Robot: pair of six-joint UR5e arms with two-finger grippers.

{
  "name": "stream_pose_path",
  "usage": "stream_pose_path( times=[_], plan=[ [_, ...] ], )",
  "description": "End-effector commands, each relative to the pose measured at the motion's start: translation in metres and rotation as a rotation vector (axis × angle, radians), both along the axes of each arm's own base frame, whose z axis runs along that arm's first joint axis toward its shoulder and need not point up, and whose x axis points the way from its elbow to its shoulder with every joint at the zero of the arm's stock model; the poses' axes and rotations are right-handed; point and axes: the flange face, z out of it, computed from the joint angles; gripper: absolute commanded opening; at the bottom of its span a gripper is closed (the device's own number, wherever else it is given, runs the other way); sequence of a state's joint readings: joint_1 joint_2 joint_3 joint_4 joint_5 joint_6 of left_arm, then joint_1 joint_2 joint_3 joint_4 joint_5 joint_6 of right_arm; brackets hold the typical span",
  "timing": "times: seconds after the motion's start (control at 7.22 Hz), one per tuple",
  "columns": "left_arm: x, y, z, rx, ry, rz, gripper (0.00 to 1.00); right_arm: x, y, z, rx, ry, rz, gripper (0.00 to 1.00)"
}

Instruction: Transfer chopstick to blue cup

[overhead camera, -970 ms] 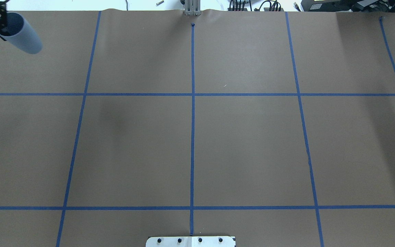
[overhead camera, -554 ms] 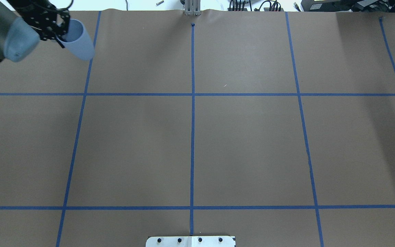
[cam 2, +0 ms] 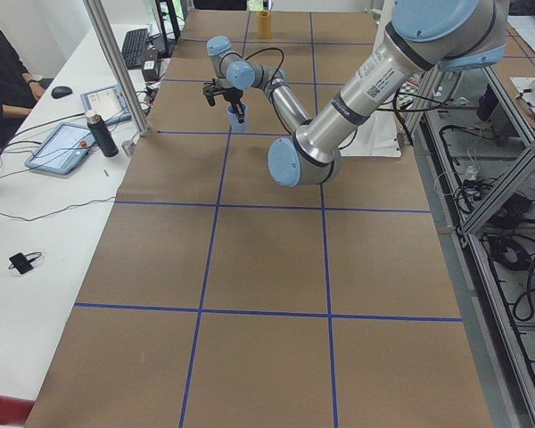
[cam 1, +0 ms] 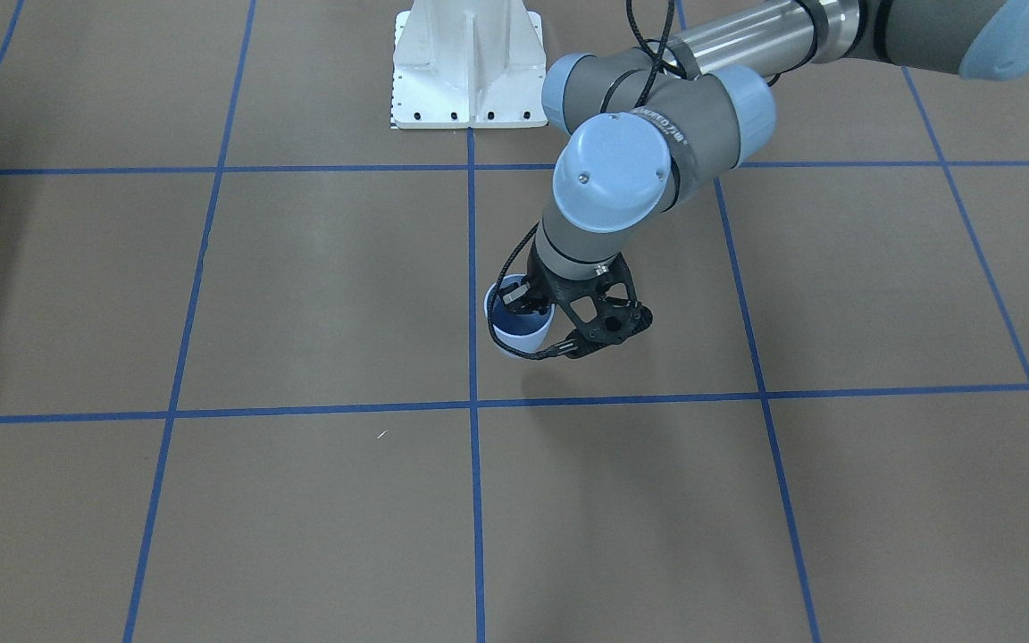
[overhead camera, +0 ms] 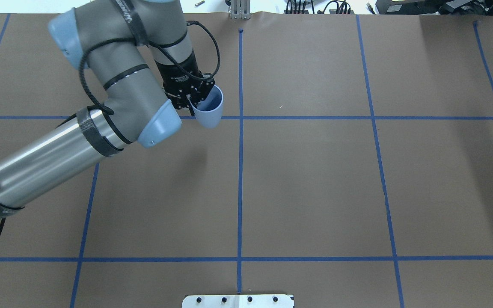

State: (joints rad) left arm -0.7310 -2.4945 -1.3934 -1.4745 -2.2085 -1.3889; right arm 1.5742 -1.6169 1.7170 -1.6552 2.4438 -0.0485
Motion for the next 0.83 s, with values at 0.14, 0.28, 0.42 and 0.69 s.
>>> stream_pose_path(
  times=[0.14, 0.28, 0.42, 0.69],
  plan=[
    [0.047, 0.013, -0.002, 0.033, -0.006, 0.002, 0.0, 0.0, -0.003, -0.004, 0.008, -0.006, 0.001, 1.0],
    [0.052, 0.014, -0.001, 0.046, 0.012, 0.005, 0.0, 0.0, -0.003, -0.004, 0.007, -0.006, 0.002, 1.0],
    [0.065, 0.014, 0.005, 0.061, 0.034, 0.015, 0.0, 0.0, -0.003, -0.005, 0.009, -0.004, 0.001, 1.0],
    [0.069, 0.013, 0.007, 0.064, 0.036, 0.015, 0.0, 0.0, -0.003, -0.005, 0.008, -0.006, 0.001, 1.0]
  ],
)
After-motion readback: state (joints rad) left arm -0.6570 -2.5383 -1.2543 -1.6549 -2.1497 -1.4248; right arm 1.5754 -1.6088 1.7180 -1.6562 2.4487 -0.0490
